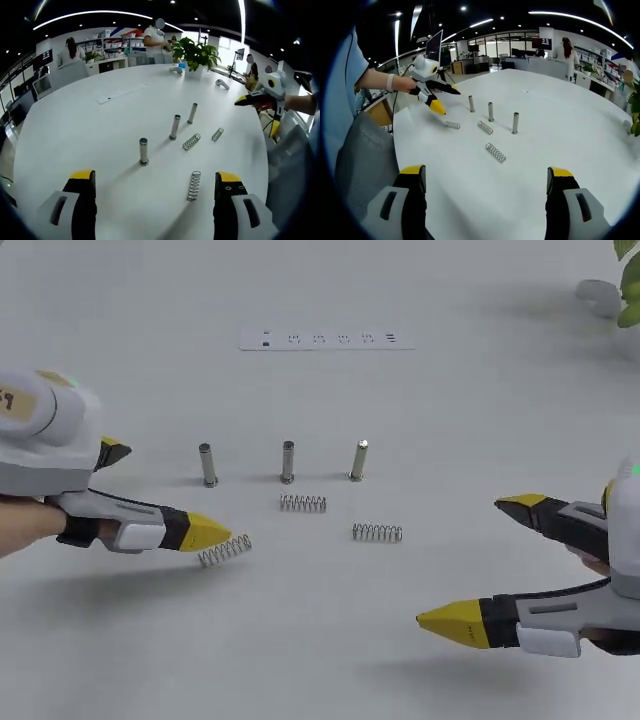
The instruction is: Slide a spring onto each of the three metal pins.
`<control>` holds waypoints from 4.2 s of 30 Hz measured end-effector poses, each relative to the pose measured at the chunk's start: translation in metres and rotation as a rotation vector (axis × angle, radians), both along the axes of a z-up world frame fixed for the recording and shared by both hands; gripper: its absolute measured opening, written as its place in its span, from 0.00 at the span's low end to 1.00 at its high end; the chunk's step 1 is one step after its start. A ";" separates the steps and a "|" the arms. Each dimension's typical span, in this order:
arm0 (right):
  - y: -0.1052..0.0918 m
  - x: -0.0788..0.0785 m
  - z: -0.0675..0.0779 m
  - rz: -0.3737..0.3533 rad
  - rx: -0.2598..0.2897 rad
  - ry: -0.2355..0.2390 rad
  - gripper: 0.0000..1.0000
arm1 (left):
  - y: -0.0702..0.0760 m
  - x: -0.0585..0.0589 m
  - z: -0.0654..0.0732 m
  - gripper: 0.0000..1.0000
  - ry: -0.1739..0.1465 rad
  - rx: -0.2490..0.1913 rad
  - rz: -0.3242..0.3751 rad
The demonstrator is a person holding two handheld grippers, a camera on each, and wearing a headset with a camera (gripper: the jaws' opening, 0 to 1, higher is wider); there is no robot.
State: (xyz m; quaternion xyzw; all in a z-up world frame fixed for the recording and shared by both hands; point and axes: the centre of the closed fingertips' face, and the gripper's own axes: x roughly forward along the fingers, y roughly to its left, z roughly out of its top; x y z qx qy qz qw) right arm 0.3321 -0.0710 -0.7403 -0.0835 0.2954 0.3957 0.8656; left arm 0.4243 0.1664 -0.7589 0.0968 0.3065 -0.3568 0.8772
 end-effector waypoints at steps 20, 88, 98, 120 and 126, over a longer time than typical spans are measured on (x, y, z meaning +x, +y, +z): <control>0.004 -0.003 0.006 0.029 -0.013 -0.016 1.00 | -0.006 -0.044 0.023 0.95 -0.092 -0.101 -0.059; 0.000 -0.012 -0.006 0.018 -0.009 0.016 1.00 | -0.027 -0.055 -0.042 0.13 -0.088 -0.045 -0.154; -0.001 -0.012 -0.006 0.016 -0.010 0.018 1.00 | -0.030 -0.053 -0.044 0.09 -0.086 -0.035 -0.171; -0.001 -0.012 -0.006 0.013 -0.012 0.015 1.00 | -0.032 -0.050 -0.042 0.03 -0.084 -0.032 -0.188; -0.001 -0.011 -0.005 0.015 -0.013 0.014 1.00 | -0.034 -0.049 -0.039 0.02 -0.091 -0.044 -0.187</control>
